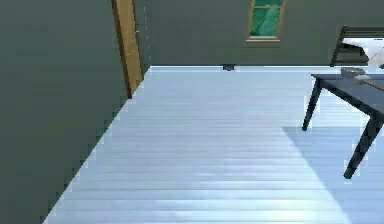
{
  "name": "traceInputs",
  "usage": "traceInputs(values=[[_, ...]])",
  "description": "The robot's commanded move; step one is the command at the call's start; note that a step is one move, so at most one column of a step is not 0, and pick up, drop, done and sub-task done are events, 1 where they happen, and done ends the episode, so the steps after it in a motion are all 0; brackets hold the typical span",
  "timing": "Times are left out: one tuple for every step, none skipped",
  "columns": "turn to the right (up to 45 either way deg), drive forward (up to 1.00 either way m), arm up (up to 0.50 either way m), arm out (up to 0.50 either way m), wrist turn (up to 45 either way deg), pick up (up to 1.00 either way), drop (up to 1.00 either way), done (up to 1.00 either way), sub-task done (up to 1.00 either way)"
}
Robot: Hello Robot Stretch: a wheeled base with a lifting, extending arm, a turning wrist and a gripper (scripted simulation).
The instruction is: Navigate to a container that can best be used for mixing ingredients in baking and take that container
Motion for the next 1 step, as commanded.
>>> traceInputs(values=[[27.0, 0.0, 0.0, 0.0, 0.0, 0.0, 0.0, 0.0, 0.0]])
